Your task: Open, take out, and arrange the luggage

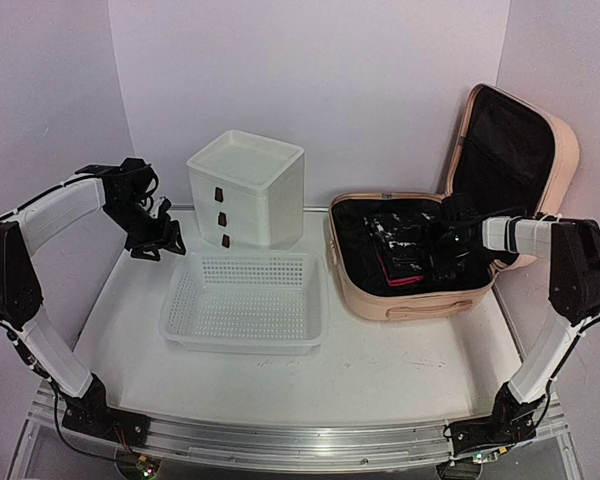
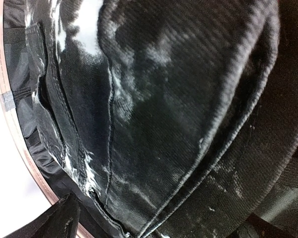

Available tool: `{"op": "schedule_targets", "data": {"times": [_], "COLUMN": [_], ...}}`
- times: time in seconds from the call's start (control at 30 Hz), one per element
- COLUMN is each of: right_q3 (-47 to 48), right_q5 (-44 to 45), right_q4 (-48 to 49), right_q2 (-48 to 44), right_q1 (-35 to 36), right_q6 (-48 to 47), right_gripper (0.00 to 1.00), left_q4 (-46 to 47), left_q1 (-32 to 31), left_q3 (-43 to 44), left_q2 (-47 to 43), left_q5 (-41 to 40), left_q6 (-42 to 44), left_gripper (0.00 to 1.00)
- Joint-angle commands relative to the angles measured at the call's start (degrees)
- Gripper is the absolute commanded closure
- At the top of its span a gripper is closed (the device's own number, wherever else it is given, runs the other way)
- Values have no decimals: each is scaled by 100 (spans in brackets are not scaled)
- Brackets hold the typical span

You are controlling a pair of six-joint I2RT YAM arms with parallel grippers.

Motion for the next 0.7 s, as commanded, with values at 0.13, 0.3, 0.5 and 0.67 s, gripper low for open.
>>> {"op": "schedule_targets", "data": {"times": [0.13,0.3,0.5,0.67], "right_q3": [254,261,267,243], "right_q5": [-71,-68,-73,-68], "right_q4": [-170,-254,-304,-315], "right_q2": [-253,-319,-434,-522], "right_q1": [-23,-36,-47,-48], "right_q6": [11,-36,-50,18], "right_gripper": [2,2,2,4], "left_q4": [-90,-112,-104,-119], "left_q1": [9,9,10,9], "left_q3": [409,420,433,466], "left_q2": [38,48,71,79], "left_q5": [-68,-104,-103,-107], "left_q6": [70,105,79,122], "left_gripper": [30,30,30,29]}}
